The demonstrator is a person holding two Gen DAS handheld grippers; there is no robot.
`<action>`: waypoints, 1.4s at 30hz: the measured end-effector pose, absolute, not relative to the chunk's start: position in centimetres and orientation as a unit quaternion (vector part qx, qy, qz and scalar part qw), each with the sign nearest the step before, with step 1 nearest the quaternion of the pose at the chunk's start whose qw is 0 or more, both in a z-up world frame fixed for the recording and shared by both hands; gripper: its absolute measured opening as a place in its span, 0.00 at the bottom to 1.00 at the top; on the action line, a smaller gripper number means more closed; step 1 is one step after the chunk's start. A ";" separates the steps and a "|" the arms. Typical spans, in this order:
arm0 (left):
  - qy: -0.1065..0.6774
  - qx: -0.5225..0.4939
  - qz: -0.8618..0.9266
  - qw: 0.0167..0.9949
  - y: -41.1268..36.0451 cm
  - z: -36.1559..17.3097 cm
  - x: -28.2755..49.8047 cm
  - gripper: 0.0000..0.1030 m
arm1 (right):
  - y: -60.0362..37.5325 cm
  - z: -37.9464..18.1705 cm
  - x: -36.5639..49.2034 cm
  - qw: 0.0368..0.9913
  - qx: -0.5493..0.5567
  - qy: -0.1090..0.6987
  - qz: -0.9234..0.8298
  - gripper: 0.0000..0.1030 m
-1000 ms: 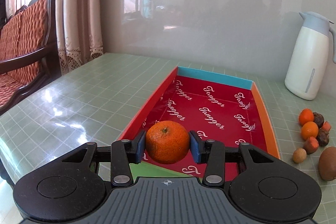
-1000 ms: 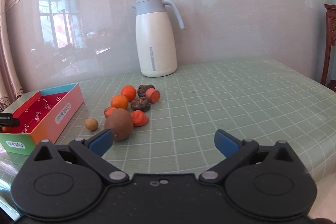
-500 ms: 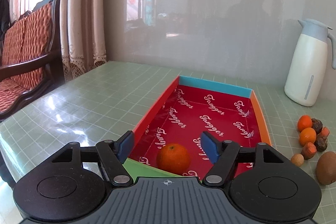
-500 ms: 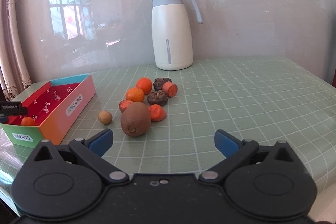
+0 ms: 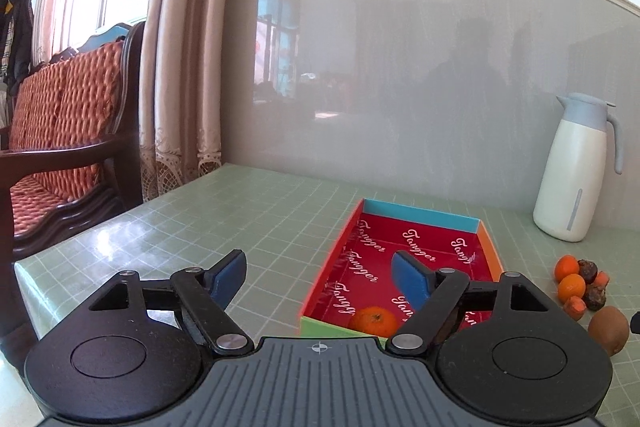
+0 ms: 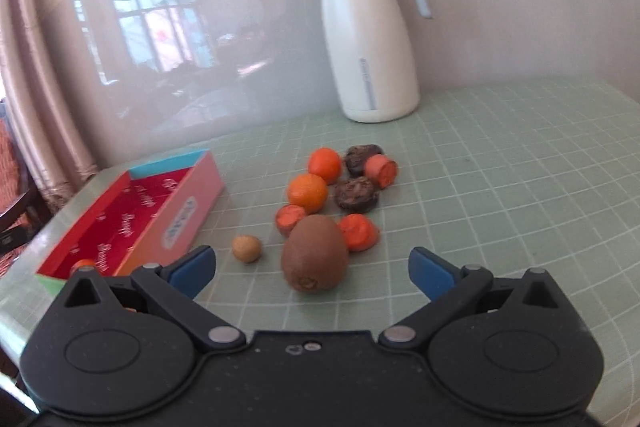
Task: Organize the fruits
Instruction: 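Grasp the brown kiwi with the right tool while the left tool withdraws, then carry the kiwi with the right tool into the box and release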
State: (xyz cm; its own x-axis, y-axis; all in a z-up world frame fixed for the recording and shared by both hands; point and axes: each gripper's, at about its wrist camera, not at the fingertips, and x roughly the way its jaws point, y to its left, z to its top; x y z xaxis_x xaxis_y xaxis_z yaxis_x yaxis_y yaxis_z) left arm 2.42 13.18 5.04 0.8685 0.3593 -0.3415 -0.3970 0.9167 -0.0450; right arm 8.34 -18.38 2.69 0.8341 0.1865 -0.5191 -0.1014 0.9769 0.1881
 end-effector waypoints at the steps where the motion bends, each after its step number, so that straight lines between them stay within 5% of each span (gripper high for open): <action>1: 0.164 -0.059 0.199 0.964 13.5 5.0 2.2 0.79 | -18.0 2.7 8.7 0.956 0.060 0.281 0.064 1.00; 12: 0.174 -0.080 0.234 0.953 16.5 4.0 1.4 0.82 | -17.1 1.6 10.9 0.957 0.058 0.284 0.028 0.94; 16: 0.169 -0.085 0.253 0.949 17.3 3.9 0.8 0.94 | -16.2 1.2 11.4 0.956 0.030 0.291 0.030 0.55; 17: 0.168 -0.086 0.257 0.948 17.5 3.9 0.7 0.96 | -16.1 1.1 11.5 0.955 0.033 0.292 0.039 0.52; 42: 0.172 -0.090 0.273 0.942 18.2 3.6 0.3 0.99 | -15.6 0.0 12.3 0.944 0.062 0.320 0.048 0.45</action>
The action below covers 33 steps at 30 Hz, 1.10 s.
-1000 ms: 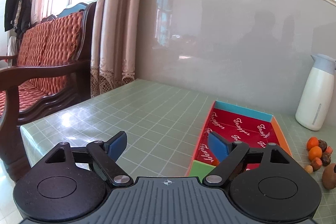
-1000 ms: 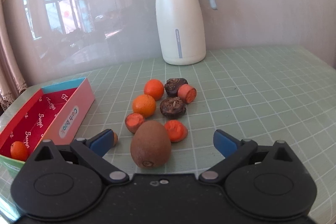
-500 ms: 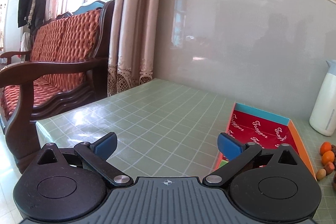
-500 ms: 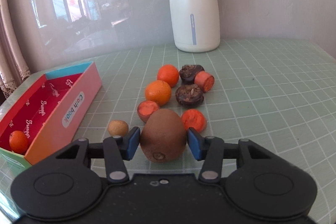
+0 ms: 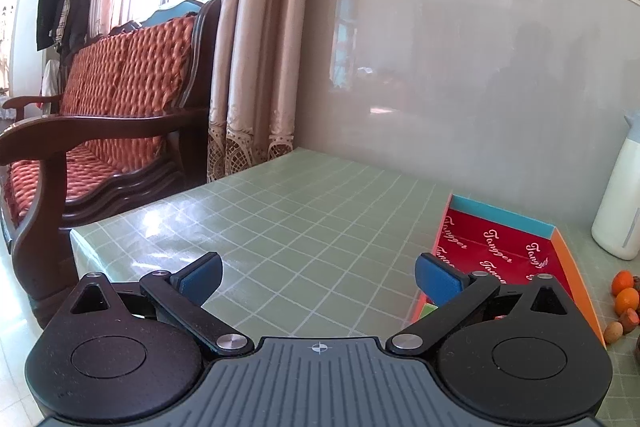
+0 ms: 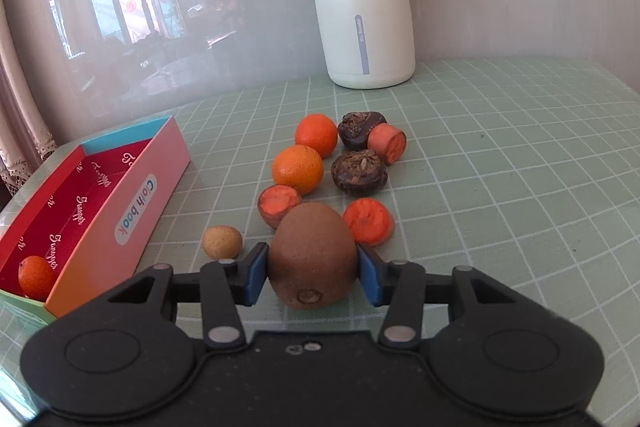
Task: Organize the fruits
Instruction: 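Carry the kiwi with the right tool into the box and release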
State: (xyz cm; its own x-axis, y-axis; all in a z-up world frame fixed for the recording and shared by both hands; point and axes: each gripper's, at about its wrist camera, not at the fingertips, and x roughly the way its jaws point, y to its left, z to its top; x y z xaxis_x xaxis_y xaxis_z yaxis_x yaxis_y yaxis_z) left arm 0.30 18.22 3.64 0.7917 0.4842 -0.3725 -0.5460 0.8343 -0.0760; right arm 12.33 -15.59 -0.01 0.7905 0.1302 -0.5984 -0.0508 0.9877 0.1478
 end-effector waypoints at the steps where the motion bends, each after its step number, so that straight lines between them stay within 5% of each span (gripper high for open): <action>1: 0.172 -0.090 0.272 0.943 18.1 3.6 0.4 0.99 | -15.6 0.0 12.2 0.944 0.062 0.320 0.050 0.45; 33: 0.153 -0.169 0.286 0.931 22.1 3.3 -1.6 1.00 | -5.2 7.5 10.3 0.955 -0.008 0.239 0.179 0.45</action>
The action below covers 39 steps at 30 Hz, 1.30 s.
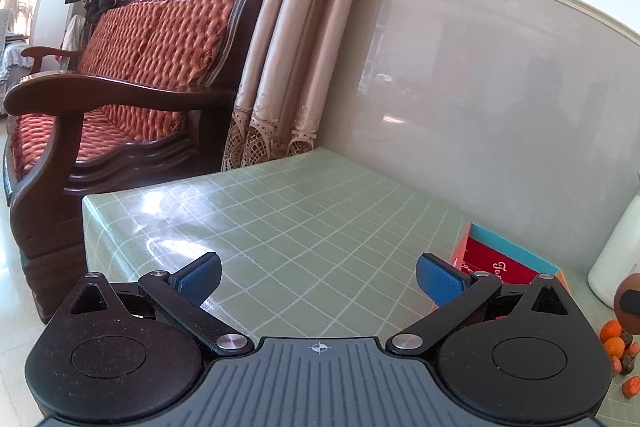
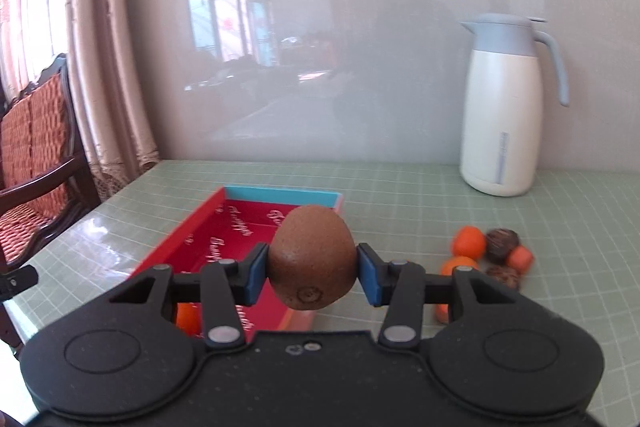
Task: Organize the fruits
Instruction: 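Carry the kiwi with the right tool into the box and release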
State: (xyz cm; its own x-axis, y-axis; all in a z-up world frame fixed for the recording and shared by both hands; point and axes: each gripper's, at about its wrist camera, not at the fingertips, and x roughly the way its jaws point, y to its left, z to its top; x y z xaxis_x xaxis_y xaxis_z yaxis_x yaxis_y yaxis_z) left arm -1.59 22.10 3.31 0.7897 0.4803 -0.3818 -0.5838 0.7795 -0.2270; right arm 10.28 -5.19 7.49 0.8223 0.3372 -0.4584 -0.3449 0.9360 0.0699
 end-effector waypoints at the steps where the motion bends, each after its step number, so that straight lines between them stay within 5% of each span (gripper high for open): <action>1: 0.153 -0.168 0.287 0.931 22.2 3.3 -1.6 1.00 | -4.6 7.5 10.4 0.953 -0.011 0.240 0.185 0.45; 39: 0.154 -0.153 0.299 0.929 22.6 3.2 -2.0 1.00 | 1.3 3.3 10.9 0.919 -0.056 0.307 0.242 0.48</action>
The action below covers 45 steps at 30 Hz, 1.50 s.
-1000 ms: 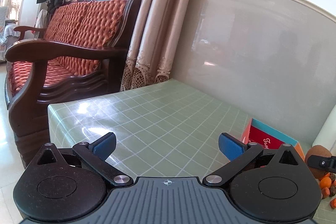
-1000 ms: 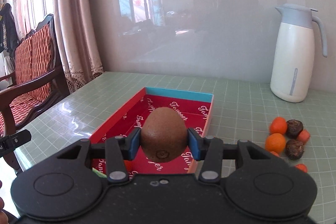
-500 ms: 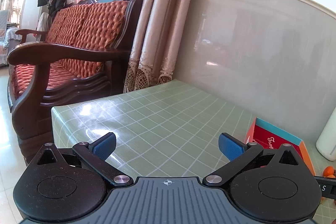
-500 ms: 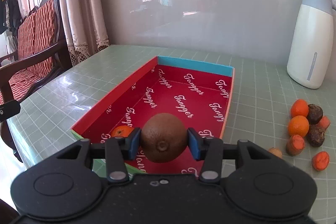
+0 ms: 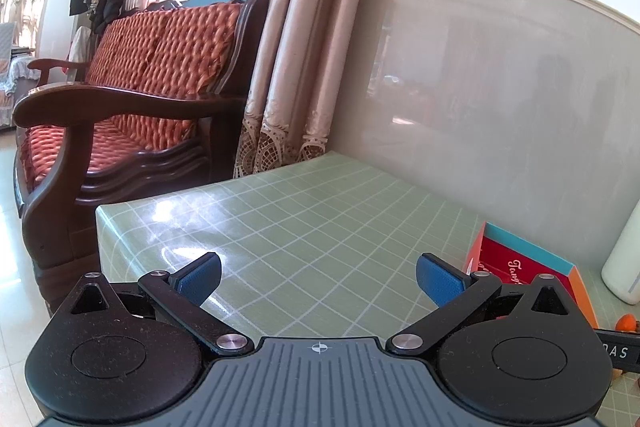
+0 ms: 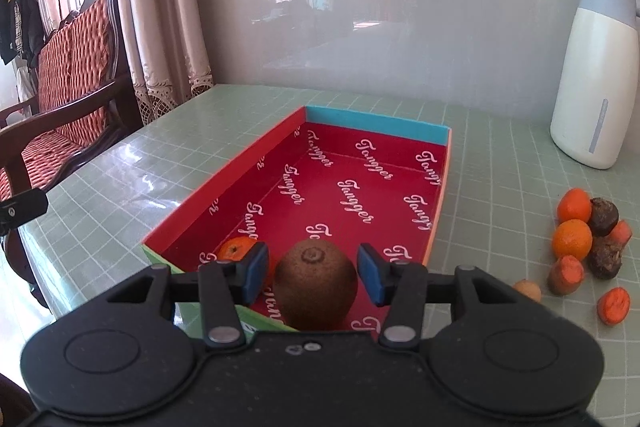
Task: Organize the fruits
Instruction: 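Carry the kiwi with the right tool into the box and release, then move the left tool back toward the small round brown fruit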
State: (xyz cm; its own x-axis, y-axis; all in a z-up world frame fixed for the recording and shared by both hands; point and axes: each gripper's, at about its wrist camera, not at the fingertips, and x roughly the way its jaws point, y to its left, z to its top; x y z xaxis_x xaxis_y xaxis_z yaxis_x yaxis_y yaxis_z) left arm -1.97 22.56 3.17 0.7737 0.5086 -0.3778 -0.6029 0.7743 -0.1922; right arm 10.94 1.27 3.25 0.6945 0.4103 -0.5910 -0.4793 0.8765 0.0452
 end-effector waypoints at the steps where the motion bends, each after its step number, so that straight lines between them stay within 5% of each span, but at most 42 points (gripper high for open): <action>1: 0.154 -0.153 0.299 0.929 22.5 3.2 -1.9 1.00 | 1.2 3.4 10.9 0.919 -0.055 0.305 0.242 0.49; 4: 0.155 -0.152 0.298 0.929 22.5 3.2 -1.9 1.00 | 0.9 3.8 10.8 0.923 -0.050 0.298 0.240 0.64; 9: 0.156 -0.150 0.296 0.931 22.2 3.3 -1.8 1.00 | 0.4 4.2 10.3 0.928 -0.053 0.283 0.235 0.70; 11: 0.156 -0.148 0.294 0.931 22.0 3.3 -1.6 1.00 | 0.1 4.5 10.1 0.931 -0.050 0.278 0.231 0.84; 16: 0.157 -0.142 0.290 0.933 21.4 3.4 -1.4 1.00 | -0.7 4.9 10.1 0.937 -0.046 0.271 0.217 1.00; 45: 0.169 -0.046 0.220 0.960 12.4 3.7 2.1 1.00 | -12.3 4.1 10.6 0.967 -0.067 0.236 0.070 1.00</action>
